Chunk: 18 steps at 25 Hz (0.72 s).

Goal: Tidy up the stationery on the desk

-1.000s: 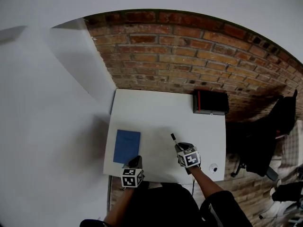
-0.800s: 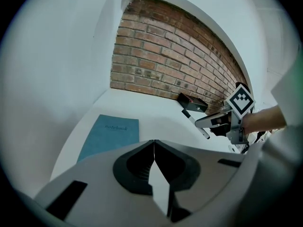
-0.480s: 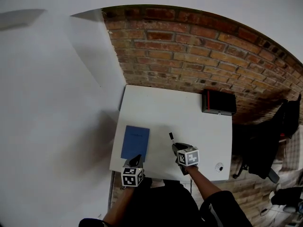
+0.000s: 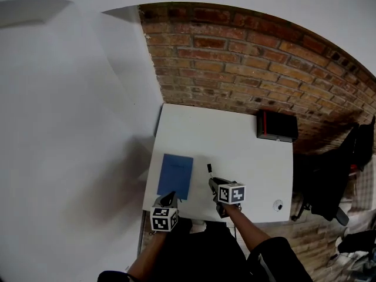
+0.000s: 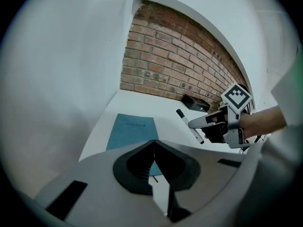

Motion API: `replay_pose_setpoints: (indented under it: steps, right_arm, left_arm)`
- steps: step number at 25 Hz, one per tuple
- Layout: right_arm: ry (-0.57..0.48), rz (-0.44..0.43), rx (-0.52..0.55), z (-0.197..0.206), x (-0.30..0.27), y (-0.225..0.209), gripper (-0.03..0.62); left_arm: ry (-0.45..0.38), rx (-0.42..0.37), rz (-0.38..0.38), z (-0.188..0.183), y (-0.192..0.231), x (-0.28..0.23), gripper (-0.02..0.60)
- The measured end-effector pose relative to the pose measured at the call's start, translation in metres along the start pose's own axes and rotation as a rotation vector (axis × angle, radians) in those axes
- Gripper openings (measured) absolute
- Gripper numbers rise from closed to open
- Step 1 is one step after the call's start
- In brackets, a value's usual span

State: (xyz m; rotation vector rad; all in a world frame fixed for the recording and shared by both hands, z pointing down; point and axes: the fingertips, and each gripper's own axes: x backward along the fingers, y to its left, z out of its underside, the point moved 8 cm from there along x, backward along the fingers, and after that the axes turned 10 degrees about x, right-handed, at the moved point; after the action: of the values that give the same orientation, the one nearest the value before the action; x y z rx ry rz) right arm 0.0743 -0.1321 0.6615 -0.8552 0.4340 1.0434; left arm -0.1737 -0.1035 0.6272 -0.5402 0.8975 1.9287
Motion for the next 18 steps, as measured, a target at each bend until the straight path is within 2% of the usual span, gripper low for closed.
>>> replay_pose_setpoints:
  steps: [7, 18]
  right_arm:
    - [-0.012, -0.019, -0.071, 0.007, -0.019, 0.022, 0.08]
    - [-0.071, -0.054, -0.382, 0.025, -0.049, 0.035, 0.08]
  left_arm:
    - [0.002, -0.013, 0.001, -0.001, 0.023, 0.01, 0.015]
    - [0.018, -0.039, 0.009, -0.005, 0.053, 0.015, 0.015]
